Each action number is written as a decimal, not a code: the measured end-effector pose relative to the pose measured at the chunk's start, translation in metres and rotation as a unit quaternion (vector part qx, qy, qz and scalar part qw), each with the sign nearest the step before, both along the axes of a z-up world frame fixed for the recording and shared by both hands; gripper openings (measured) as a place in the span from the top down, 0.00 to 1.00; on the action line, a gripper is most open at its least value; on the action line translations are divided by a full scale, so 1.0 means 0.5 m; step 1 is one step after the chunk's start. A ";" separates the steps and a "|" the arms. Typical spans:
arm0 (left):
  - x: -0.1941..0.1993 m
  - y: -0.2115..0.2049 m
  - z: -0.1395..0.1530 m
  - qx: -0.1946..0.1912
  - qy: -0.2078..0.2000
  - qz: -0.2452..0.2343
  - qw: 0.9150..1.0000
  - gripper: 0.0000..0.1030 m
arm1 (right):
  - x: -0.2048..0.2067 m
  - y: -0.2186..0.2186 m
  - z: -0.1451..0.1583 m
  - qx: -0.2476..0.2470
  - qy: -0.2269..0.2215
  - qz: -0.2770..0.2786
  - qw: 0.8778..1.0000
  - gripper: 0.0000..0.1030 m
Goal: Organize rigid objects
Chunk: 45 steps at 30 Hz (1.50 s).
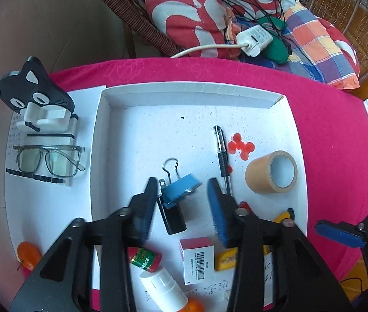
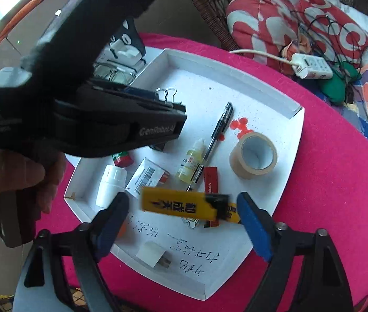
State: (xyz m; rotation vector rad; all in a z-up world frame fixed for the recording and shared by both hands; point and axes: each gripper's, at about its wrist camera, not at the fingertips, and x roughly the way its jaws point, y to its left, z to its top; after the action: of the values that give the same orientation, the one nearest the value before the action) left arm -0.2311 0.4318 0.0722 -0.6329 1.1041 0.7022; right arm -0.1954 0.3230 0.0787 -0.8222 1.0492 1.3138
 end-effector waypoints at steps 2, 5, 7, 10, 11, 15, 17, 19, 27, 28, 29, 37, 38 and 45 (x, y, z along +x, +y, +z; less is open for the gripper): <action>0.001 -0.004 0.004 0.009 -0.008 0.000 1.000 0.13 | 0.001 -0.004 0.004 0.003 -0.005 -0.003 1.000 0.13; 0.004 -0.011 0.012 0.027 -0.010 -0.001 1.000 0.01 | 0.005 -0.011 0.007 0.005 -0.009 -0.010 1.000 0.00; 0.003 -0.016 0.018 0.030 -0.014 0.002 0.999 0.00 | 0.009 -0.018 0.011 0.010 -0.014 -0.014 1.000 0.00; -0.011 -0.024 0.036 0.038 -0.025 0.018 0.999 0.00 | 0.015 -0.028 0.021 0.019 -0.019 -0.017 0.999 0.00; -0.017 -0.026 0.043 0.040 -0.029 0.025 0.998 0.00 | 0.018 -0.030 0.024 0.022 -0.020 -0.019 0.999 0.00; -0.051 -0.041 0.088 0.060 -0.056 0.066 0.994 0.00 | 0.029 -0.043 0.042 0.037 -0.016 -0.021 0.999 0.00; -0.071 -0.052 0.122 0.079 -0.070 0.085 0.991 0.00 | 0.034 -0.051 0.056 0.049 -0.016 -0.019 0.998 0.00; -0.094 -0.070 0.164 0.104 -0.085 0.101 0.986 0.00 | 0.043 -0.063 0.078 0.069 -0.018 -0.017 0.997 0.00; -0.146 -0.174 0.341 0.211 -0.137 0.129 0.959 0.00 | 0.076 -0.130 0.213 0.183 -0.050 -0.008 0.982 0.00; -0.149 -0.194 0.366 0.228 -0.137 0.131 0.955 0.00 | 0.078 -0.144 0.235 0.203 -0.061 -0.006 0.977 0.00; -0.151 -0.209 0.385 0.241 -0.135 0.134 0.952 0.00 | 0.080 -0.154 0.253 0.219 -0.072 -0.008 0.973 0.00; -0.144 -0.323 0.523 0.337 -0.105 0.172 0.920 0.00 | 0.120 -0.287 0.438 0.384 -0.166 -0.046 0.907 0.00; -0.144 -0.334 0.534 0.336 -0.110 0.177 0.918 0.00 | 0.127 -0.303 0.454 0.399 -0.173 -0.054 0.899 0.00; -0.108 -0.433 0.578 0.369 -0.067 0.223 0.900 0.00 | 0.170 -0.432 0.558 0.515 -0.216 -0.140 0.818 0.00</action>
State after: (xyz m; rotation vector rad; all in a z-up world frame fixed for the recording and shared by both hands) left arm -0.2853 0.2152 0.3615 -0.2597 0.4839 1.3653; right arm -0.1105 0.1068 0.3577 -0.0898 -0.0004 1.1302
